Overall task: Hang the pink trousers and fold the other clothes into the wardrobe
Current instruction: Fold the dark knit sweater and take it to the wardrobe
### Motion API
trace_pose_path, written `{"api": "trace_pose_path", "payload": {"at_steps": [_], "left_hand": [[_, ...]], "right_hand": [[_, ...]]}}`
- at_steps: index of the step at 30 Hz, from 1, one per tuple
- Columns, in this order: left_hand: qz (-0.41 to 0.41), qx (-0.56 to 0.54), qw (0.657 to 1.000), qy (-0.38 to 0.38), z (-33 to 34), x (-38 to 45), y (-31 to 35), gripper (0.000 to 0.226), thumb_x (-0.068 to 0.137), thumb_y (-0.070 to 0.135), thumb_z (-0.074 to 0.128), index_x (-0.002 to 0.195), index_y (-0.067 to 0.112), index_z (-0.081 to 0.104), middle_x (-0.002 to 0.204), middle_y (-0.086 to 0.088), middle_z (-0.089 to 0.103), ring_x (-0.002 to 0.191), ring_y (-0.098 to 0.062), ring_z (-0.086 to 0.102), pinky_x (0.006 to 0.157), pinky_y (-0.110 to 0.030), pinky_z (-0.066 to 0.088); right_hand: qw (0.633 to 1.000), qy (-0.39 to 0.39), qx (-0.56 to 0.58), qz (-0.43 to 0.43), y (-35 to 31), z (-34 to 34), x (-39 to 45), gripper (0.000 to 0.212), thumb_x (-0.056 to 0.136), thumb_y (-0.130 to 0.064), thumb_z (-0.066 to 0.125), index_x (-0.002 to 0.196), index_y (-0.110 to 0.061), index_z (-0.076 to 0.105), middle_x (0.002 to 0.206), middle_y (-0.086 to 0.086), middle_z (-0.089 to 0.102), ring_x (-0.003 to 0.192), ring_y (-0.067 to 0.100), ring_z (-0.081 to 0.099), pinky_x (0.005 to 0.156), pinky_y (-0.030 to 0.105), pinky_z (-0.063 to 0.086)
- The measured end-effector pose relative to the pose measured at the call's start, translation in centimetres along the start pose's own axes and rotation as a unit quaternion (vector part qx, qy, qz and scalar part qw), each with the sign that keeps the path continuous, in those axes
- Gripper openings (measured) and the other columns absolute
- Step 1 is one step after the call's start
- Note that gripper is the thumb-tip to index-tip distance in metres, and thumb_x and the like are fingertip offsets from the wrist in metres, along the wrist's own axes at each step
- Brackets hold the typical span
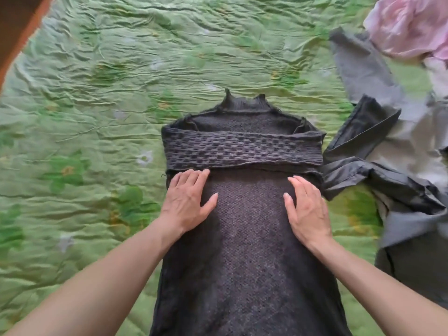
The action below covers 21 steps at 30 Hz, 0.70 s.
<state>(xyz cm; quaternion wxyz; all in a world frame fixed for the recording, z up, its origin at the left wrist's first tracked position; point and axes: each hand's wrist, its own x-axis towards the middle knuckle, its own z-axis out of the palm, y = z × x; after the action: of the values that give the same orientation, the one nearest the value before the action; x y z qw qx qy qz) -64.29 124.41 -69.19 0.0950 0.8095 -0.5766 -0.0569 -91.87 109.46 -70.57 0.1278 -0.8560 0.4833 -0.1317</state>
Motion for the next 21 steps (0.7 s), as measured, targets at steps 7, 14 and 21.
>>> {"api": "trace_pose_path", "payload": {"at_steps": [7, 14, 21], "left_hand": [[0.058, -0.028, 0.987, 0.144, -3.0, 10.1, -3.3, 0.028, 0.102, 0.032, 0.049, 0.111, 0.012, 0.065, 0.101, -0.006, 0.068, 0.094, -0.030, 0.060, 0.081, -0.044, 0.046], [-0.141, -0.032, 0.989, -0.037, -3.4, 17.3, -4.2, 0.060, 0.103, 0.030, 0.051, 0.158, 0.015, 0.034, 0.157, -0.011, 0.044, 0.144, -0.032, 0.039, 0.118, -0.049, 0.032], [-0.164, -0.075, 0.982, -0.046, -2.9, 21.0, -4.8, 0.054, 0.088, 0.008, 0.063, 0.141, 0.014, 0.053, 0.133, -0.013, 0.059, 0.125, -0.033, 0.049, 0.108, -0.045, 0.040]], "right_hand": [[0.999, -0.014, -0.038, -0.019, -1.9, -2.5, 12.8, 0.042, 0.104, -0.027, 0.054, 0.143, -0.012, 0.053, 0.137, 0.011, 0.060, 0.122, 0.035, 0.055, 0.098, 0.049, 0.046], [0.987, -0.148, -0.064, -0.007, -1.3, -1.9, 22.3, 0.065, 0.106, -0.034, 0.050, 0.162, -0.014, 0.024, 0.166, 0.009, 0.031, 0.154, 0.027, 0.026, 0.126, 0.045, 0.022], [0.985, -0.162, -0.062, 0.016, 0.1, -0.8, 25.7, 0.053, 0.094, -0.026, 0.065, 0.143, -0.011, 0.051, 0.136, 0.019, 0.059, 0.127, 0.037, 0.053, 0.109, 0.049, 0.039]]}}
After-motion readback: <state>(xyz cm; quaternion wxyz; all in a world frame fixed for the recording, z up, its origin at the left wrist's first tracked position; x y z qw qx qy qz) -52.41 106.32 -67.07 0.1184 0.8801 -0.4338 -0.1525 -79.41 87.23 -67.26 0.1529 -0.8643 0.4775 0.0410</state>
